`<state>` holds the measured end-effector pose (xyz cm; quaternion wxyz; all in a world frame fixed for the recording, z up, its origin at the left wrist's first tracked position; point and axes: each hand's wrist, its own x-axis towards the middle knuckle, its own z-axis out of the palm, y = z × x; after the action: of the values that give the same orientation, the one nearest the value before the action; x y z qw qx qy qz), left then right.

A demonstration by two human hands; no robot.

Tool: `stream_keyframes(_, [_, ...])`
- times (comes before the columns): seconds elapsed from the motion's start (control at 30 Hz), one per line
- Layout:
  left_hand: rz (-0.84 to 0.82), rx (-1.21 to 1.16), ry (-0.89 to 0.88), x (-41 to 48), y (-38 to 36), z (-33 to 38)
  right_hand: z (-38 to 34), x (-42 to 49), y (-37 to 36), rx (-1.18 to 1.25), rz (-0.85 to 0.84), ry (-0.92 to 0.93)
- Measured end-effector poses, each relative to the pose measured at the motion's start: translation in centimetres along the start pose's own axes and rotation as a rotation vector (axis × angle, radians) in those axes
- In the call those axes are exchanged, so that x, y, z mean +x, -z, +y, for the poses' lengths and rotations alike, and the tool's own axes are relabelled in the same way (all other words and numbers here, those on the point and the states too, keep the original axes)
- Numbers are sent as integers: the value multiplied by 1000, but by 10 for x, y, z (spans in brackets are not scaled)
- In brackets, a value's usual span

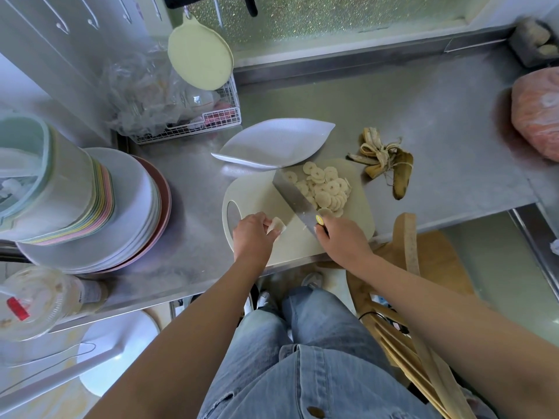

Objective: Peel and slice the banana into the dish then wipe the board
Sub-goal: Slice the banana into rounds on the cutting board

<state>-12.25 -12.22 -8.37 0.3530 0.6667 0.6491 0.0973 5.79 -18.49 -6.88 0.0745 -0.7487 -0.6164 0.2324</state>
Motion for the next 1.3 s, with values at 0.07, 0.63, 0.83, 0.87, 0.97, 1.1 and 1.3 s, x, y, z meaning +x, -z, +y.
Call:
stream_keyframes(0.07, [6,-6,0,0,0,0,7,0,2,11,19,-57])
stream_keyframes(0.63, [120,17,-103,-6,10,11,-18,-5,34,181,36,-3])
stream_keyframes(0.83, [-87,-493,-123,-10,14,47,-21,3,48,230,26,67])
stream_keyframes(0.87, [-150,-604,-83,-11,15,54,-22,5,46,242,12,83])
stream_keyframes(0.97, [-235,-747,-8,-12,12,70,-20,6,37,248,-55,141])
stream_keyframes(1.1, [-216,-684,41,-15,8,77,-17,2,29,306,-87,176])
stream_keyframes(1.3, [-161,-645,82,-11,13,69,-19,0,47,427,-98,138])
